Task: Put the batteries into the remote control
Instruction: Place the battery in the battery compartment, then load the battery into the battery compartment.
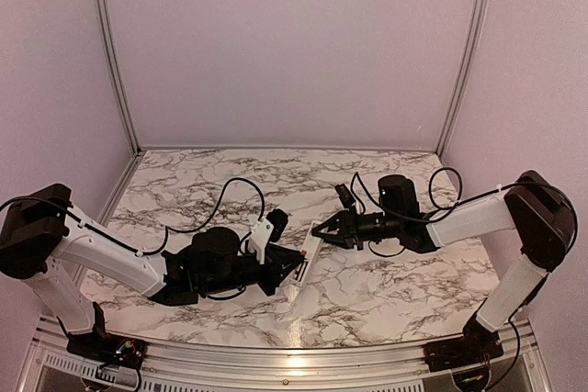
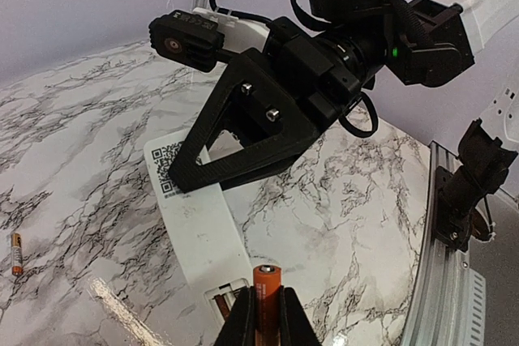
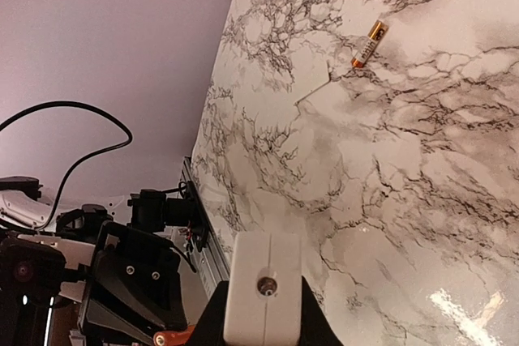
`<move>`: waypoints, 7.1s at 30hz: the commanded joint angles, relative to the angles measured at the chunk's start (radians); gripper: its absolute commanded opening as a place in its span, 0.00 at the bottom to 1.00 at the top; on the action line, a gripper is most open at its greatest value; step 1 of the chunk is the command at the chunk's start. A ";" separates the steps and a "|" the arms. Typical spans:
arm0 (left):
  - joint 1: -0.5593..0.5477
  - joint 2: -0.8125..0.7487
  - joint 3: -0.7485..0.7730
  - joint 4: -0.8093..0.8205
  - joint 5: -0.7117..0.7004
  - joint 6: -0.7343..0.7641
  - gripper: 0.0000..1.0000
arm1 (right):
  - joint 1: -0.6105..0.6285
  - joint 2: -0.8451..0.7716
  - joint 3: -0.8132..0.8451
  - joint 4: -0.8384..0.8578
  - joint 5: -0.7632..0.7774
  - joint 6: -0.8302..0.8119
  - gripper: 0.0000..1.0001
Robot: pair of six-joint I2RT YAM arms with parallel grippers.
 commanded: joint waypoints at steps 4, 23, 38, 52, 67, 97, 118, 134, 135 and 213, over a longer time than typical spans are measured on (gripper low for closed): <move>-0.013 0.077 0.000 0.100 -0.035 0.059 0.00 | 0.010 0.010 0.031 0.058 -0.019 0.050 0.00; -0.014 0.110 -0.012 0.112 -0.106 0.110 0.00 | 0.010 0.017 0.020 0.139 -0.059 0.124 0.00; -0.015 0.086 -0.036 0.063 -0.162 0.126 0.00 | -0.016 0.025 0.014 0.160 -0.067 0.137 0.00; -0.015 0.103 0.087 -0.131 -0.162 0.049 0.00 | -0.021 0.018 0.039 0.081 -0.047 0.071 0.00; -0.012 0.100 0.094 -0.190 -0.163 -0.001 0.00 | -0.022 0.001 0.046 0.067 -0.032 0.063 0.00; -0.012 0.136 0.140 -0.314 -0.202 0.008 0.00 | -0.048 -0.028 0.046 0.020 0.001 0.024 0.00; -0.012 0.160 0.195 -0.331 -0.143 -0.064 0.00 | -0.051 -0.048 0.042 0.008 0.020 0.009 0.00; -0.012 0.144 0.151 -0.314 -0.227 0.006 0.02 | -0.070 -0.057 0.014 0.076 -0.018 0.078 0.00; -0.012 0.142 0.149 -0.318 -0.233 0.009 0.05 | -0.070 -0.058 0.014 0.075 -0.018 0.077 0.00; -0.018 0.070 0.028 -0.189 0.132 0.672 0.25 | 0.038 0.208 0.169 -0.237 -0.175 -0.373 0.00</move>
